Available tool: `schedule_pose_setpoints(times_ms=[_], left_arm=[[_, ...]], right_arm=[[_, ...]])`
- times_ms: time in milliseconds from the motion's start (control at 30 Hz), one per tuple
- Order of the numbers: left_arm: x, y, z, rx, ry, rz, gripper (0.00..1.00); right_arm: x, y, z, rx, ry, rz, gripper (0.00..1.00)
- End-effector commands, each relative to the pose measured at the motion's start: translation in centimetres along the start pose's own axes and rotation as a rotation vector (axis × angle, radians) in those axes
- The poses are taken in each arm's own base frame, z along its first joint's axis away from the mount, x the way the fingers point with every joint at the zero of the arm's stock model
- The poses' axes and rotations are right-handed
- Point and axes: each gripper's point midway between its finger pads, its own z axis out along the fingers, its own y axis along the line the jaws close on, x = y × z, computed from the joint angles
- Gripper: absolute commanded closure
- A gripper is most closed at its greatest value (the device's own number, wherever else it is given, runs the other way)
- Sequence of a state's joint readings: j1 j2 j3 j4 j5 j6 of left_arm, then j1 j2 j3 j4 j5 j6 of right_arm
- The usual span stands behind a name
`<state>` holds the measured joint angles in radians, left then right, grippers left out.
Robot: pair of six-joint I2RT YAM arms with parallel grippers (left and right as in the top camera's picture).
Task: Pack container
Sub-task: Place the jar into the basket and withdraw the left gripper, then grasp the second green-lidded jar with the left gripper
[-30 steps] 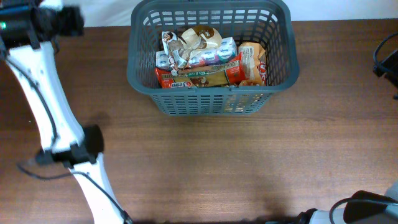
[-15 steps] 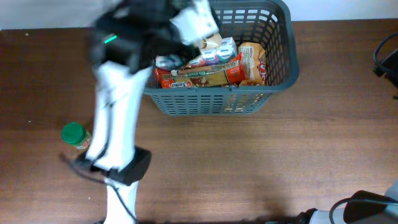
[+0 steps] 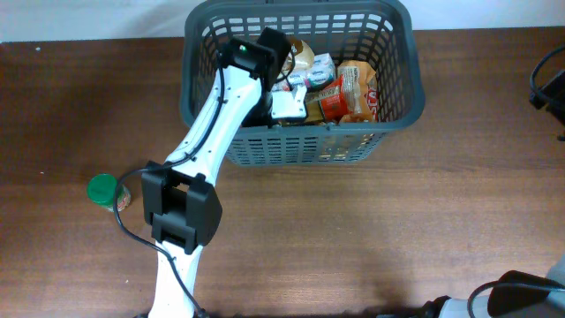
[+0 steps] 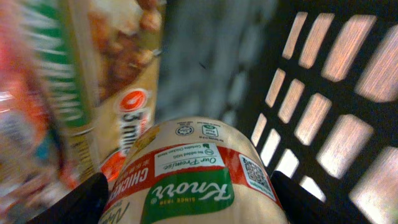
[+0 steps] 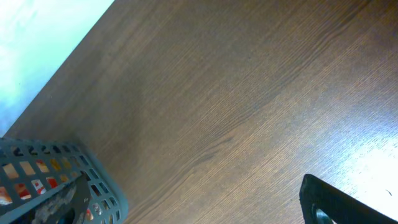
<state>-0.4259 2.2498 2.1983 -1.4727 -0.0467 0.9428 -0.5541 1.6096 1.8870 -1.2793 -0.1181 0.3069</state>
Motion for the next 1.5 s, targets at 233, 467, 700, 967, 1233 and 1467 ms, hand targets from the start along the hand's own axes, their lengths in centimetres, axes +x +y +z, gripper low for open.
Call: schedule_pose_setpoints(times_ms=[233,467,700,967,1233,1467], left_arm=[[1.5,-0.1,1.7,0.009,0.021,-0.033,0.97],[2.0,4.3,-2.9,-0.212,0.023,-0.290,0.01],[2.8,8.6,-19.0,-0.509,-0.349,-0.657,0.01],[13.7,6.5,-29.9,-0.699,-0.508,-0.943,0.01],[25.9,7.4,-25.3,-0.617,-0.364,-1.464,0.01],[30.9,4.8,-12.7,-0.210,-0.073,-1.678,0.04]], right_arm=[[-0.2,0.1,-0.1,-0.005,-0.003,0.000,0.01],[-0.2,0.1,-0.1,-0.005,-0.003,-0.001,0.01],[-0.2,0.1,-0.1,-0.005,-0.003,-0.001,0.01],[-0.2,0.1,-0.1,-0.005,-0.003,-0.001,0.01],[-0.2,0.1,-0.1,-0.005,-0.003,-0.001,0.01],[-0.2,0.1,-0.1,-0.005,-0.003,-0.001,0.01]])
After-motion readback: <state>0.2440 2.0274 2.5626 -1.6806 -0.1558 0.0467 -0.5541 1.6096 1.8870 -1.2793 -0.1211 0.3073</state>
